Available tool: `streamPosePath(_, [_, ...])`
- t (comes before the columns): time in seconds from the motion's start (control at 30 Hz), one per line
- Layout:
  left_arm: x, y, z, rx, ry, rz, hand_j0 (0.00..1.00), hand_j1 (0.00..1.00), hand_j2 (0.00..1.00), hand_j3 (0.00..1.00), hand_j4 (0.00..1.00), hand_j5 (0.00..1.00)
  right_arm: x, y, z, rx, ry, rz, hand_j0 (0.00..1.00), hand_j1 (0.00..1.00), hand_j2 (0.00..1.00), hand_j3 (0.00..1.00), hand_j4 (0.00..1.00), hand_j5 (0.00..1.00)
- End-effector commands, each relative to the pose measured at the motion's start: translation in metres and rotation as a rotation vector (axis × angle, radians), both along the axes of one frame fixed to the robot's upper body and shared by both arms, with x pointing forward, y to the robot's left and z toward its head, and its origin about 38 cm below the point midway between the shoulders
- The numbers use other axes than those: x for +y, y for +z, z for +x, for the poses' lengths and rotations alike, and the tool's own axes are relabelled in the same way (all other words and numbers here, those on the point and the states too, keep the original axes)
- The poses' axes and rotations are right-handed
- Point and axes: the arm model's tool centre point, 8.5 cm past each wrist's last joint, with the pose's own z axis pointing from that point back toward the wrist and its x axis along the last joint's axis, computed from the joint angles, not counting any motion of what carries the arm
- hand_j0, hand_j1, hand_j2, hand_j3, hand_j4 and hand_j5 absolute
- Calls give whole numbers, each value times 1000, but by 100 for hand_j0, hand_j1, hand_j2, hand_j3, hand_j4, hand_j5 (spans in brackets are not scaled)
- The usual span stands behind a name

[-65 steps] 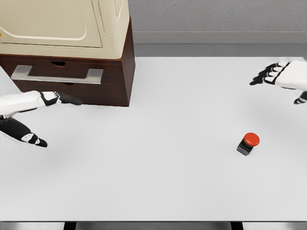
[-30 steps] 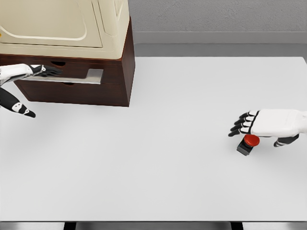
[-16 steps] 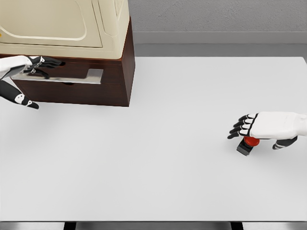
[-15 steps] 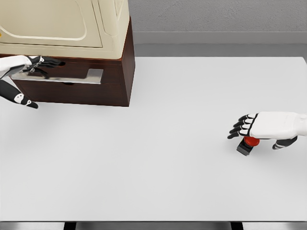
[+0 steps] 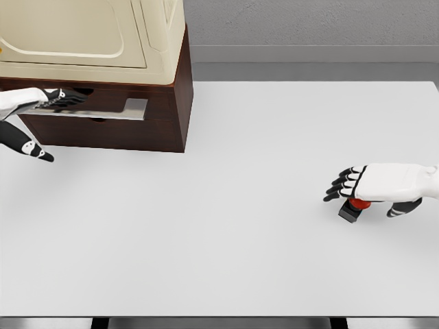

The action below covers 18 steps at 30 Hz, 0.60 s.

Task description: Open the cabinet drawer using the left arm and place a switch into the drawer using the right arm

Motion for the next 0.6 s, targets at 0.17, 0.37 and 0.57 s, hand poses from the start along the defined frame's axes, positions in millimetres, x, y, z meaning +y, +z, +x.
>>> streamPosePath(0.17, [-3, -11, -3, 32, -12, 4, 100, 100, 100, 100, 100, 100, 0, 0, 1, 0, -6, 7, 100, 100, 100, 100, 100, 100])
streamPosePath(0.37, [-14, -13, -12, 33, -62, 10, 100, 100, 100, 100, 100, 100, -1, -1, 1, 2, -8, 4, 100, 100, 100, 100, 100, 100])
streamPosePath(0.57, [-8, -8, -22, 22, -84, 38, 100, 100, 100, 100, 100, 100, -1, -1, 1, 2, -8, 4, 100, 100, 100, 100, 100, 100])
